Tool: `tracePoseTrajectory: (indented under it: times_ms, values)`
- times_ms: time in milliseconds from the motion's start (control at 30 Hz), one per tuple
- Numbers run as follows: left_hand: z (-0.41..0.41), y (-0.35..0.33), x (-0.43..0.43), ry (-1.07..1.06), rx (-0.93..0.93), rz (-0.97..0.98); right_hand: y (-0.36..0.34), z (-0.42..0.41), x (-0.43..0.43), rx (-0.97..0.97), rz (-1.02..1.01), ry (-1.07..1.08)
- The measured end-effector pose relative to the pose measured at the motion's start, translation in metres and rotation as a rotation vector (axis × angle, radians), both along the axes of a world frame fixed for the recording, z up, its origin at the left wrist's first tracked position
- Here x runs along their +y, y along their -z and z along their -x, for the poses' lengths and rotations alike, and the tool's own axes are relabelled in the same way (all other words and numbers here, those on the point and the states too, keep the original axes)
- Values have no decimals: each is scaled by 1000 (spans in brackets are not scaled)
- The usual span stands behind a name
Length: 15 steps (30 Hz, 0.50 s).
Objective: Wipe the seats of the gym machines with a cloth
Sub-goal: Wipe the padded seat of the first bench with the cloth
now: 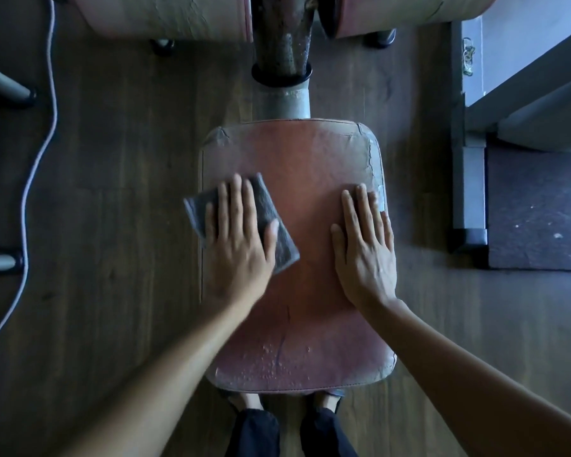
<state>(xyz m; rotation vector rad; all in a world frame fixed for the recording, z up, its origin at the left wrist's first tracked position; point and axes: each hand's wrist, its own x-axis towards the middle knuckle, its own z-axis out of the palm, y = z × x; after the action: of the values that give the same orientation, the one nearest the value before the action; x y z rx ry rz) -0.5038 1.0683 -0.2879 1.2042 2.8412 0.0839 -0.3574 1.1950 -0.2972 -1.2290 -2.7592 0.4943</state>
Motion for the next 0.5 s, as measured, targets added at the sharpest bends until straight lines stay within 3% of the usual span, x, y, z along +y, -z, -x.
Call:
tracePoseTrajectory:
  times_ms: [100,267,433,500]
  values:
    - [-9,3,-4,68,-3,-8,3,1,-1,2,-23,0]
    - [52,8,50,-58,19,-72,4,-1,0,33,-29,8]
    - [-30,-1,-24,13,-15,3,-1,-9,-10,78,-25,-11]
    - [-27,3,-29,68,-8,-25,-4,-24,-26,74,-4,-28]
